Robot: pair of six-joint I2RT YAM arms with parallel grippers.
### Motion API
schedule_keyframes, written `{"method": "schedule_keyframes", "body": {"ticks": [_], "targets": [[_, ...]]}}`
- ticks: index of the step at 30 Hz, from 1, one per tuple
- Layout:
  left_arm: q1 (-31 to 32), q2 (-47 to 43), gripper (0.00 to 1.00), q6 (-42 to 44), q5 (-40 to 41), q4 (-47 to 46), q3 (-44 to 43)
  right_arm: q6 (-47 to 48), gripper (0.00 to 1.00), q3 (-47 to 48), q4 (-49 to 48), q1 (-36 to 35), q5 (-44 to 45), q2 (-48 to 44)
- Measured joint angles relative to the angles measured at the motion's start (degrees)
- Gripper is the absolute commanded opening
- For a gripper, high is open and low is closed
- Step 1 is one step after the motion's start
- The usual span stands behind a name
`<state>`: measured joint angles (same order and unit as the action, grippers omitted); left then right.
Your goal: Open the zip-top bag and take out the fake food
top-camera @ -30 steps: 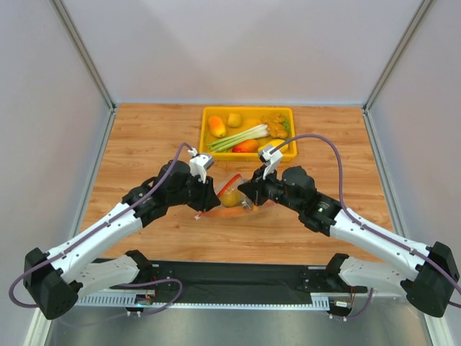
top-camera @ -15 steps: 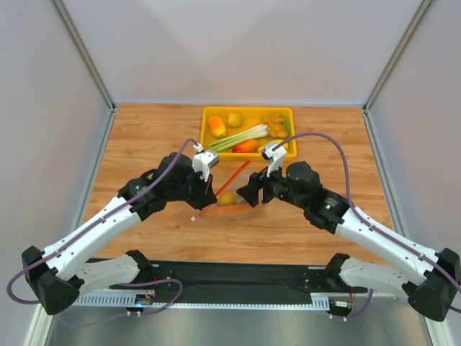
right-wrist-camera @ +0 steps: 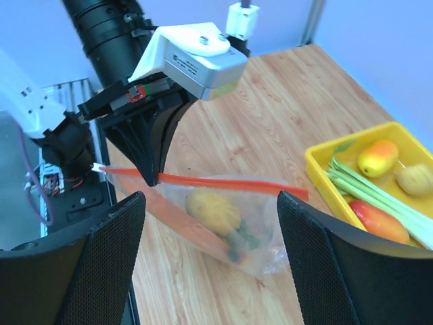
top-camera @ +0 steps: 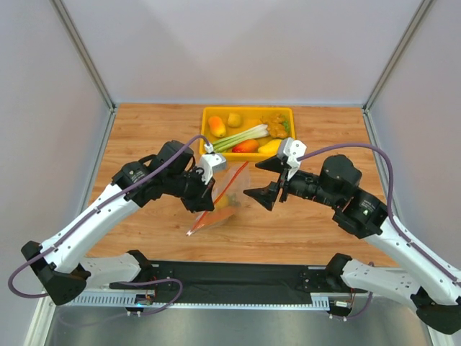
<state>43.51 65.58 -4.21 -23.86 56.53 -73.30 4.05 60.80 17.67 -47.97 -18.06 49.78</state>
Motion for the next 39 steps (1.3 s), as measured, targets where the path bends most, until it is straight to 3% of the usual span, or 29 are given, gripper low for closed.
{"method": "schedule_keyframes", "body": {"ticks": [12, 27, 31, 34, 39], "targets": [[0.2, -0.11, 0.0, 6.4, -6.64, 6.84, -2.25, 6.01, 0.8, 3.87, 5.95, -0.31, -14.95, 9.07], [3.04, 1.95, 0.0, 8.9, -9.14, 9.07, -4.59, 8.17, 0.79, 4.13, 6.45, -6.36, -17.55, 15.37], [3.26, 1.99, 0.0, 9.07, -9.07, 9.25, -4.96, 9.38, 0.67, 4.13, 7.32, -9.84, -15.04, 16.48], [3.34, 1.88, 0.0, 9.07, -8.83, 9.62, -4.98, 9.99, 0.46, 4.11, 8.02, -12.13, -12.02, 16.74], [3.3, 0.39, 0.02, 8.66, -7.76, 9.25, -4.98, 10.34, 0.27, 3.32, 8.61, -13.68, -8.74, 16.85]]}}
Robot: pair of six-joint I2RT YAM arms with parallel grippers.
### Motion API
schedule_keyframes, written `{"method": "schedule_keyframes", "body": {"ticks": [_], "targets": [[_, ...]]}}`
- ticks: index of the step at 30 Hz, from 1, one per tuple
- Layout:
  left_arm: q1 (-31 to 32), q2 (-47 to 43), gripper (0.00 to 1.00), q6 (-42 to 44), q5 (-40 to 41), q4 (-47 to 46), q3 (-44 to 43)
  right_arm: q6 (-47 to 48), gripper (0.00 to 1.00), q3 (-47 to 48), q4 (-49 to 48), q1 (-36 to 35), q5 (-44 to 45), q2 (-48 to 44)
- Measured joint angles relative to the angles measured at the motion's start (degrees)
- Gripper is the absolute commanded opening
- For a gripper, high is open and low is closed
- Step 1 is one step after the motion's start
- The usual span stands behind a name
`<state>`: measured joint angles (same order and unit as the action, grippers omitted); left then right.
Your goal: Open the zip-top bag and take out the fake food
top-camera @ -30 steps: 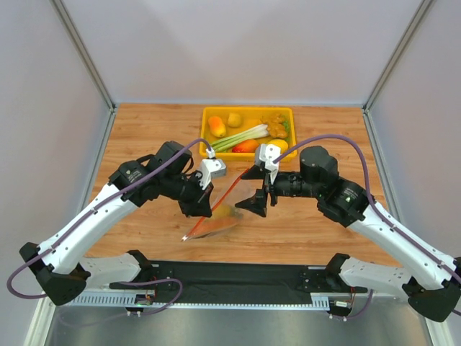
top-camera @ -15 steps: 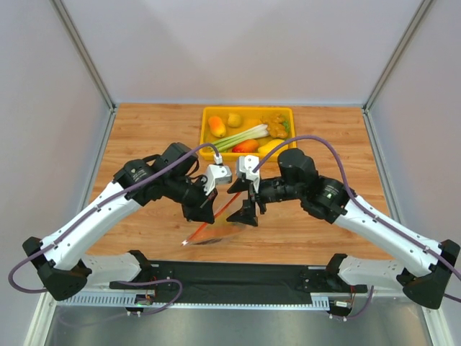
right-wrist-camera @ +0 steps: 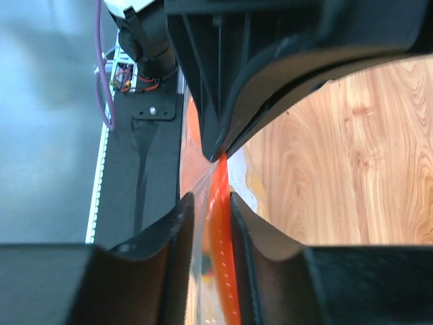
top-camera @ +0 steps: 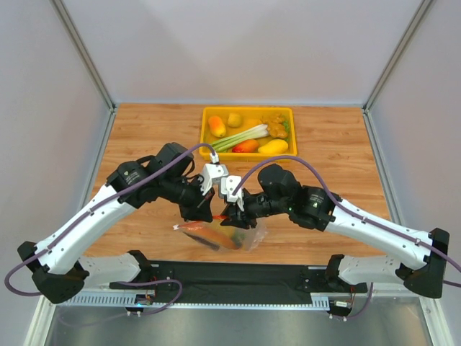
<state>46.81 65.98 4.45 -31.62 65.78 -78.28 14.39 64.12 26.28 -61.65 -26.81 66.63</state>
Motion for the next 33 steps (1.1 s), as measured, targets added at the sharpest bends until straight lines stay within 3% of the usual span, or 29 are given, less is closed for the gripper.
{"method": "schedule_keyframes", "body": {"ticks": [2, 3, 5, 6, 9, 11, 13, 18, 27, 33], "targets": [[-0.07, -0.63, 0.02, -0.42, 0.48, -0.17, 0.0, 0.04, 0.19, -0.52, -0.13, -0.5, 0.81, -0.02], [-0.07, -0.94, 0.04, -0.9, 0.68, -0.28, 0.0, 0.13, 0.08, -0.72, -0.15, -0.68, 1.11, -0.04], [-0.07, -1.05, 0.11, -1.29, 0.74, -0.46, 0.02, 0.09, 0.0, -1.27, -0.42, -1.07, 2.25, -0.22], [-0.07, -1.07, 0.2, -1.42, 0.76, -0.9, 0.07, -0.07, 0.0, -1.95, -0.44, -1.25, 3.06, -0.46], [-0.07, -1.55, 0.34, -1.99, 0.79, -3.91, 0.94, -1.44, 0.0, -4.24, -0.42, -1.44, 5.33, -1.33], [0.0, -2.62, 0.37, -2.75, 1.11, -6.97, 2.14, -2.86, 0.0, -6.58, -0.63, -1.46, 7.37, -2.34], [0.0, -4.61, 0.46, -3.93, 3.39, -10.43, 4.2, -4.31, 0.0, -9.38, -1.77, -1.44, 9.73, -4.2], [0.04, -12.87, 0.6, -8.59, 13.29, -21.18, 11.8, -7.23, 0.0, -13.11, -4.26, -1.44, 15.15, -8.94], [0.04, -27.47, 0.62, -14.51, 24.96, -42.86, 27.63, -11.15, 0.0, -15.52, -9.03, -1.05, 19.78, -12.33], [0.04, -35.69, 0.67, -16.13, 29.0, -52.09, 39.32, -13.33, 0.0, -17.14, -11.39, 1.27, 19.82, -13.22]]}}
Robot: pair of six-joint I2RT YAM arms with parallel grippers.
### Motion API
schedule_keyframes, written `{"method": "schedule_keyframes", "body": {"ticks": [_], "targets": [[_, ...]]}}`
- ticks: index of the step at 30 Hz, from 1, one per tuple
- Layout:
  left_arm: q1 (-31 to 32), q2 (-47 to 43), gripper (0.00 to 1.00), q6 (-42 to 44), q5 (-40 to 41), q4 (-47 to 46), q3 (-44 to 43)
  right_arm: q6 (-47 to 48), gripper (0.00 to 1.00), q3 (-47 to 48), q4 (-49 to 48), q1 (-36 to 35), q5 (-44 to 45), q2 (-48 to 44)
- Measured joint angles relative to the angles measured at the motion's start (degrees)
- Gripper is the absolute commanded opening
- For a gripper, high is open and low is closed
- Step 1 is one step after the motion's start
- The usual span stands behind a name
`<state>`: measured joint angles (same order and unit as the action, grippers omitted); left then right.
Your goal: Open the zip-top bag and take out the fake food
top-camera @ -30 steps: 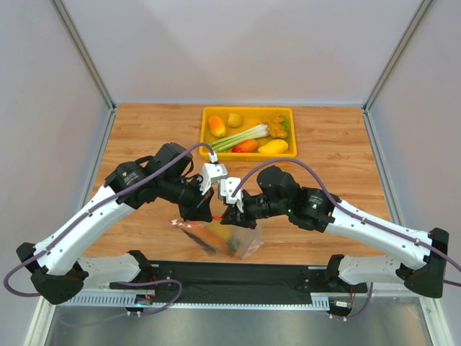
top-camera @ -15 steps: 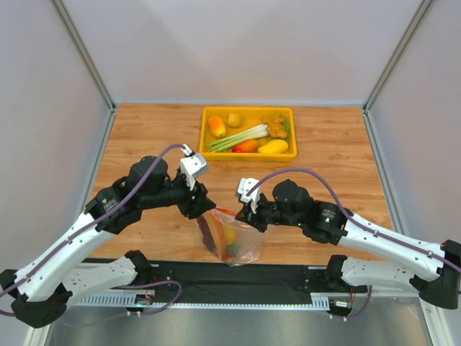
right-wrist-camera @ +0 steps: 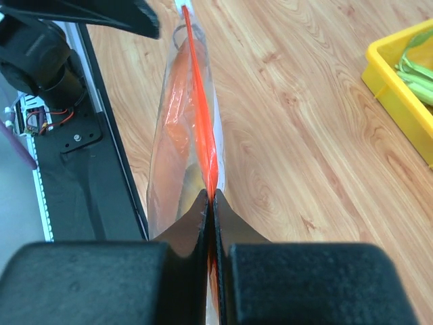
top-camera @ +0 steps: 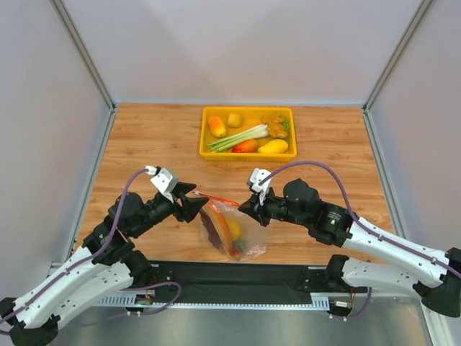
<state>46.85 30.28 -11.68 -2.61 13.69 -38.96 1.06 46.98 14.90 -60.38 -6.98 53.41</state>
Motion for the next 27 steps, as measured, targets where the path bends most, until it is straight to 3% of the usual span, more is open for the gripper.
{"method": "schedule_keyframes", "body": {"ticks": [7, 27], "targets": [[0.0, -9.79, 0.77, -2.01, 3.58, -5.16, 8.37, -2.73, 0.0, -2.73, -2.62, 2.51, -1.09, -1.51], [-0.11, -11.65, 0.78, -6.05, -3.52, -15.19, 18.29, -5.57, 0.0, -5.31, -5.86, 6.36, -7.3, -5.51]]}}
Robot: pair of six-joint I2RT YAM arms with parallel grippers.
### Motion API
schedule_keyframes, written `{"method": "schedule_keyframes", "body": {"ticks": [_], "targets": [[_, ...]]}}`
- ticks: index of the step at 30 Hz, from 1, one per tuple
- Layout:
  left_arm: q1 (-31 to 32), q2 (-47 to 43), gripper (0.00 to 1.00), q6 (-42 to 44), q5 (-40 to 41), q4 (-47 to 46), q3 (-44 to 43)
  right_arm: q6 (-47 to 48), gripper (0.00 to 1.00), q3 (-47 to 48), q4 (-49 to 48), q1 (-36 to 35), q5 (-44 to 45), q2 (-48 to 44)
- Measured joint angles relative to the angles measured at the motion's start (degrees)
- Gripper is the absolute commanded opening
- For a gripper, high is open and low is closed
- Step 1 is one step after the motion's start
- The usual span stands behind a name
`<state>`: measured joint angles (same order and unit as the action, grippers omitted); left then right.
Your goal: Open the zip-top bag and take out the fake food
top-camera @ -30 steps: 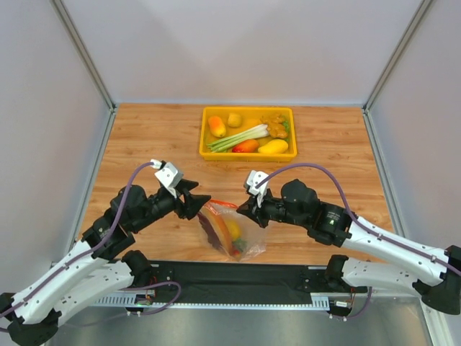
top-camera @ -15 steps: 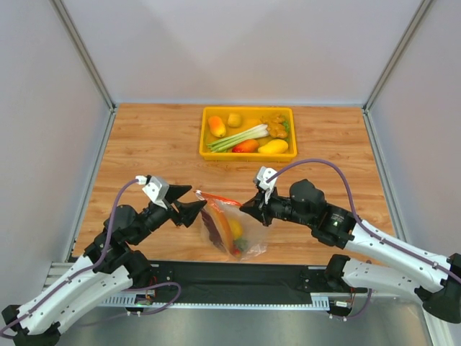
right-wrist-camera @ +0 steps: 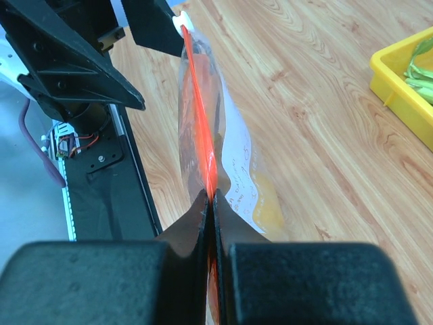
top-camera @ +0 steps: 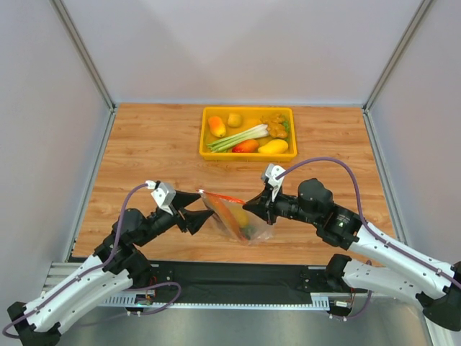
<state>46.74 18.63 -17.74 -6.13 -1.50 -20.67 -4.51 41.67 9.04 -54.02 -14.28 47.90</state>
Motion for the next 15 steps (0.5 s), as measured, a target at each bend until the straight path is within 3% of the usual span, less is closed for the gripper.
{"method": "schedule_keyframes", "body": {"ticks": [15], "targets": [[-7.78, 6.97, 0.77, -3.39, -12.24, -9.64, 3.82, -0.66, 0.0, -0.59, -0.85, 2.34, -6.99, -1.36]]}}
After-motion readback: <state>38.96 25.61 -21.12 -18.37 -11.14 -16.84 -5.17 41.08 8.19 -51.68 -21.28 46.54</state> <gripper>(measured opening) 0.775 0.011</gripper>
